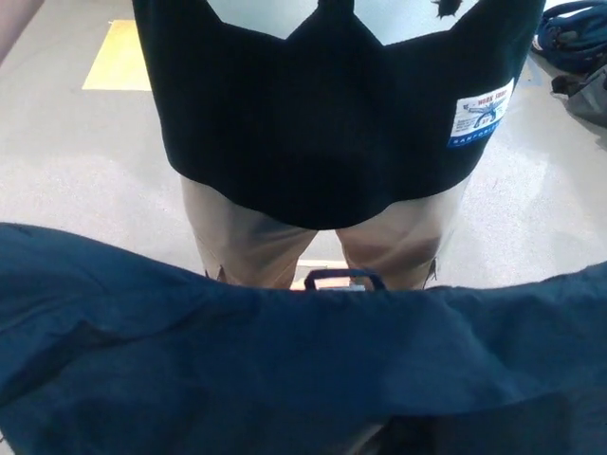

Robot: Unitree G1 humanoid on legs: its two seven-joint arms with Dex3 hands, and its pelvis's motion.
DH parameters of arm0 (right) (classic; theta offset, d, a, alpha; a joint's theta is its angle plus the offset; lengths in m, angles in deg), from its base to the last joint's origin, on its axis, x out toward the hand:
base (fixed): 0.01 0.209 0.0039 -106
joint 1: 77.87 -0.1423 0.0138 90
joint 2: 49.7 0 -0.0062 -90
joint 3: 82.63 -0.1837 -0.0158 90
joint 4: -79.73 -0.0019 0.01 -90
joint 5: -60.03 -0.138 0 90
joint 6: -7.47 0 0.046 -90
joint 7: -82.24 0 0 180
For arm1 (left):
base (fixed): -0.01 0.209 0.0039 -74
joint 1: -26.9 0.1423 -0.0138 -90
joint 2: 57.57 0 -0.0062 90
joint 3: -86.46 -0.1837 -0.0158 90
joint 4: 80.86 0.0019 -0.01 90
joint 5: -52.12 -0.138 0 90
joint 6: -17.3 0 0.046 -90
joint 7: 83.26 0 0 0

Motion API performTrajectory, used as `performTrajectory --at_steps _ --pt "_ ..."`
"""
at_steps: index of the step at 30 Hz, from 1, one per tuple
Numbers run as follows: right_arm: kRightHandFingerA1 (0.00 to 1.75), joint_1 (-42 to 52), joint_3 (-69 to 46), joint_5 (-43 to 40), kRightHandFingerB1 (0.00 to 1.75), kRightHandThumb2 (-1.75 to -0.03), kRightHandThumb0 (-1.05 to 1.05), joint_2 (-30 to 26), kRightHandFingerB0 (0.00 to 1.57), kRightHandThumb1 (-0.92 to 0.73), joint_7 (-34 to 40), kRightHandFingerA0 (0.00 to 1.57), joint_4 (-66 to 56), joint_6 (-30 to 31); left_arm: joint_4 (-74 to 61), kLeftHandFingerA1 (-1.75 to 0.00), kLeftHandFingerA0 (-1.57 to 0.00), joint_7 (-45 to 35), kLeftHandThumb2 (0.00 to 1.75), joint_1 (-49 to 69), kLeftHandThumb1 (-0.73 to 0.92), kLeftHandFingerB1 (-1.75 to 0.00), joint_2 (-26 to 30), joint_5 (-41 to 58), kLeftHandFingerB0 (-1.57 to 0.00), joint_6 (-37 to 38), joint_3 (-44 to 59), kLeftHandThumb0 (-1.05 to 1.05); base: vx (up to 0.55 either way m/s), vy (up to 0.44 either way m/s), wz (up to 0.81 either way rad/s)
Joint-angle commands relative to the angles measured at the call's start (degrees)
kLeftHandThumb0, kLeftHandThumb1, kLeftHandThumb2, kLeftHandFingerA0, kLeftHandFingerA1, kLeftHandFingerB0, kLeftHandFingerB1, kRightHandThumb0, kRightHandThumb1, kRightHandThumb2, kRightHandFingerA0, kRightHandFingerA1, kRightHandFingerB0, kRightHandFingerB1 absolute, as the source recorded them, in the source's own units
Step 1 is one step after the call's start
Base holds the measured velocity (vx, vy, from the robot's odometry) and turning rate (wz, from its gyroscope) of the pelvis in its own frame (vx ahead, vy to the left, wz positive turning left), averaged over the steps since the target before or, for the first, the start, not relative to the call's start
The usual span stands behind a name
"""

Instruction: A person hands a coat to the robot and the robot grabs it with both hands and holds it while the person wears the coat.

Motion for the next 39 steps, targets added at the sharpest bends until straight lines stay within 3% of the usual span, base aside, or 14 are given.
performTrajectory --at_steps 1,7,8,10,15,17,20,23,27,28,29,36,37,39 --pt "0.63 3.5 4.7 17.2 0.52 -0.61 -0.05 -9.8 0.72 -0.73 30.3 0.94 -15.0 -19.6 -8.7 -0.48 -0.97 36.2 0.60 0.8 0.64 -0.46 8.8 -17.2 -0.79 22.1 -4.6 -0.31 0.00 0.000 0.00" --pt "0.68 12.3 1.2 19.2 0.58 -0.63 -0.03 -14.7 0.73 -0.80 30.7 0.88 -30.7 -23.7 -22.9 -0.48 -0.95 39.4 0.57 7.0 0.56 -0.46 12.9 -20.3 -0.78 26.3 -1.2 -0.22 0.00 0.000 0.00" --pt "0.58 14.8 -0.1 20.4 0.57 -0.61 -0.06 -16.3 0.69 -0.77 32.4 0.94 -34.7 -25.2 -28.1 -0.50 -0.97 41.3 0.57 9.4 0.57 -0.49 13.9 -22.0 -0.85 27.3 0.0 -0.18 0.00 0.000 0.00" --pt "0.58 17.7 -1.5 21.6 0.56 -0.61 -0.10 -17.7 0.69 -0.77 33.6 0.95 -39.2 -25.7 -32.8 -0.50 -0.96 42.5 0.59 11.7 0.61 -0.49 14.6 -23.0 -0.86 29.4 1.4 -0.22 0.00 0.000 0.00" --pt "0.54 28.4 -9.0 21.1 0.56 -0.61 -0.07 -18.9 0.76 -0.73 31.3 0.93 -56.5 -31.2 -51.4 -0.50 -0.98 39.9 0.61 21.3 0.70 -0.48 16.1 -24.4 -0.87 36.1 9.1 -0.21 0.00 0.000 0.00" --pt "0.55 33.0 -12.9 21.6 0.58 -0.62 -0.07 -18.4 0.81 -0.73 30.6 0.96 -65.4 -34.3 -59.9 -0.54 -1.00 40.0 0.60 24.9 0.62 -0.52 15.4 -25.8 -0.87 40.3 13.7 -0.24 0.00 0.000 0.00" --pt "0.56 36.4 -16.0 21.3 0.55 -0.61 -0.10 -17.1 0.77 -0.73 29.1 0.94 -72.4 -37.0 -68.0 -0.56 -1.01 34.6 0.60 28.7 0.65 -0.54 13.4 -23.3 -0.91 44.3 19.1 -0.24 0.00 0.000 0.00" --pt "0.56 36.9 -17.4 21.7 0.49 -0.60 -0.19 -16.1 0.64 -0.70 29.1 0.89 -75.4 -38.6 -71.4 -0.59 -1.13 33.3 0.58 29.4 0.59 -0.56 11.0 -21.9 -0.94 47.0 21.6 -0.23 0.00 0.000 0.00" --pt "0.55 37.6 -19.7 20.3 0.46 -0.59 -0.21 -14.8 0.57 -0.67 26.8 0.84 -80.4 -41.0 -74.6 -0.58 -1.10 32.3 0.58 29.4 0.59 -0.54 8.2 -20.9 -0.92 49.0 23.6 -0.25 0.00 0.000 0.00" --pt "0.55 38.0 -20.8 20.2 0.44 -0.59 -0.26 -14.3 0.52 -0.63 26.9 0.83 -81.9 -42.1 -77.3 -0.70 -0.95 30.5 0.81 31.0 0.50 -0.67 7.5 -19.6 -0.83 48.9 24.8 -0.37 0.00 0.000 0.00" --pt "0.56 38.0 -22.0 21.0 0.44 -0.58 -0.32 -13.4 0.54 -0.63 27.4 0.83 -83.9 -42.0 -79.9 -0.58 -1.08 29.2 0.58 31.7 0.59 -0.52 6.7 -18.4 -0.88 49.0 26.1 -0.28 0.00 0.000 0.00" --pt "0.54 36.3 -26.2 20.0 0.39 -0.58 -0.45 -10.9 0.42 -0.62 25.6 0.78 -90.7 -40.8 -88.9 -0.58 -1.05 22.7 0.56 33.2 0.52 -0.50 6.4 -11.0 -0.79 52.9 31.7 -0.32 0.00 0.000 0.00" --pt "0.52 35.9 -26.7 19.2 0.38 -0.58 -0.45 -10.8 0.37 -0.61 25.3 0.72 -91.1 -41.3 -90.1 -0.56 -0.93 22.4 0.55 32.6 0.51 -0.49 6.4 -10.5 -0.67 54.3 33.9 -0.19 0.00 0.000 0.00" --pt "0.52 35.2 -27.7 17.9 0.37 -0.58 -0.45 -10.6 0.35 -0.61 25.0 0.71 -91.6 -42.4 -91.6 -0.60 -0.84 22.2 0.62 31.0 0.48 -0.51 6.4 -9.7 -0.58 56.7 36.9 -0.23 0.00 0.000 0.00"
